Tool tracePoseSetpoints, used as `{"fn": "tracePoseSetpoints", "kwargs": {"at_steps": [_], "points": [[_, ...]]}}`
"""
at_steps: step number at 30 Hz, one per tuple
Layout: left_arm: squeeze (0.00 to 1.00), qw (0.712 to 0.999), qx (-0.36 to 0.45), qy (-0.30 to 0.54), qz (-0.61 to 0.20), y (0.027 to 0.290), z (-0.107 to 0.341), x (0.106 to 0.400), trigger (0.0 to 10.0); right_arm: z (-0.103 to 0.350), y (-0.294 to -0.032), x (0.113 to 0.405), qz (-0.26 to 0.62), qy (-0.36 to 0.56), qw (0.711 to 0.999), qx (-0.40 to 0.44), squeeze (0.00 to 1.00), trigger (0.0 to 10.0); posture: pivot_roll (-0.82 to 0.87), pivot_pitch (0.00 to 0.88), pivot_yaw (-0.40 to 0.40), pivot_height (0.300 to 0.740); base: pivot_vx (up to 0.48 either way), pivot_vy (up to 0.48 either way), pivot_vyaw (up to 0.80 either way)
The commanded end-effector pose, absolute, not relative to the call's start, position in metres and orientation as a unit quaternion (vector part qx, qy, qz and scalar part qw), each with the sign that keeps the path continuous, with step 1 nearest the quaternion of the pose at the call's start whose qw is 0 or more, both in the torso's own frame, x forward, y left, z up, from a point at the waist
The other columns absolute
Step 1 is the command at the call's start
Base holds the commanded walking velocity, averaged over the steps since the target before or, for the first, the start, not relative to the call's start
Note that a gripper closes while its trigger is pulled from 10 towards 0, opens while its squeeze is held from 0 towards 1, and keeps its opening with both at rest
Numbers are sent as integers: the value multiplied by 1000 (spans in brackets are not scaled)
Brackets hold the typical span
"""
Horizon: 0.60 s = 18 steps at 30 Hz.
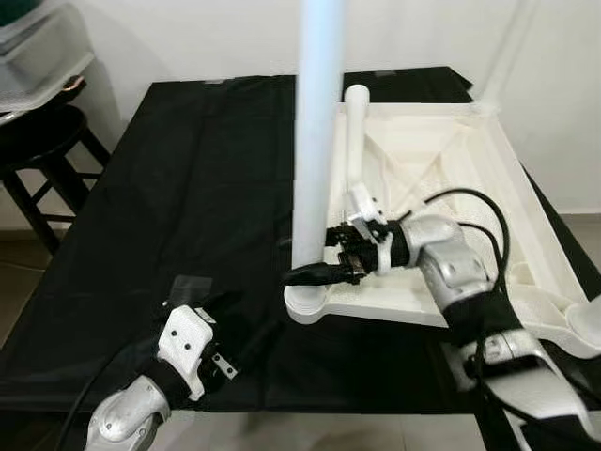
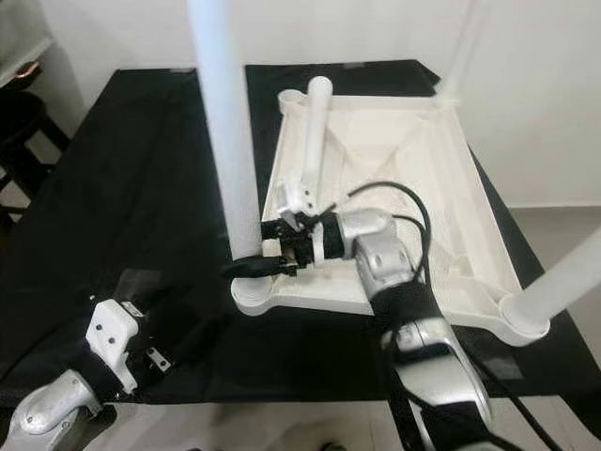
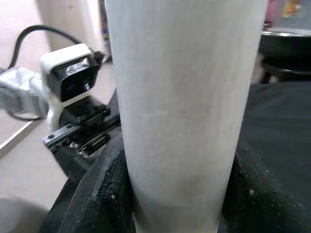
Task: Building children table
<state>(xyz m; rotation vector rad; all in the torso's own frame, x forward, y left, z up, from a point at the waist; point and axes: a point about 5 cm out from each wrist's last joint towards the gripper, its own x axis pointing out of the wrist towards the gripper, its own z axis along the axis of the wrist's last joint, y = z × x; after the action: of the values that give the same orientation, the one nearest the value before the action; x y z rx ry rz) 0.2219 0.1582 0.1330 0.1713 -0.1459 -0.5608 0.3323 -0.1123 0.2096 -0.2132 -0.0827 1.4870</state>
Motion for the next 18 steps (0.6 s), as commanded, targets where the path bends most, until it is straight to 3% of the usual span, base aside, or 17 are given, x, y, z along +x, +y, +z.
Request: {"fn": "tracePoseSetpoints", "kwargs": {"at_steps": [1,2,3,4,5,8,14,15,17,18], "points": [[0,954,90,-60,-280,159,128,218,10000,188,-119,332,628,6,773,-94,0,0,33,210,-9,740,0,0,0],[0,954,89,-59,-280,159,127,217,10000,171,-115,327,547,19,834,-73,0,0,31,210,-11,740,0,0,0],[0,954,89,-58,-281,159,126,216,10000,152,-112,320,414,36,908,-54,0,0,27,214,-9,740,0,0,0],[0,954,88,-56,-282,160,126,214,10000,134,-111,295,330,65,940,-51,0,0,24,232,-3,740,0,0,0],[0,954,87,-54,-282,160,126,214,10000,126,-112,278,281,82,955,-51,0,0,24,232,-3,740,0,0,0],[0,952,85,-49,-291,159,123,213,10000,129,-108,261,264,77,958,-78,0,0,-2,216,16,740,0,0,0],[0,949,80,-49,-301,152,122,215,10000,138,-95,265,274,56,956,-85,0,0,8,209,15,740,0,0,0],[0,949,79,-50,-300,151,122,216,10000,140,-91,266,276,56,956,-82,0,1412,9,208,14,740,0,0,0],[0,950,78,-52,-299,150,122,216,10000,143,-87,266,276,56,956,-82,0,1412,10,206,15,740,0,0,0],[0,950,78,-51,-298,150,122,216,10000,148,-83,267,285,53,954,-73,0,10000,11,205,13,740,0,0,0]]}}
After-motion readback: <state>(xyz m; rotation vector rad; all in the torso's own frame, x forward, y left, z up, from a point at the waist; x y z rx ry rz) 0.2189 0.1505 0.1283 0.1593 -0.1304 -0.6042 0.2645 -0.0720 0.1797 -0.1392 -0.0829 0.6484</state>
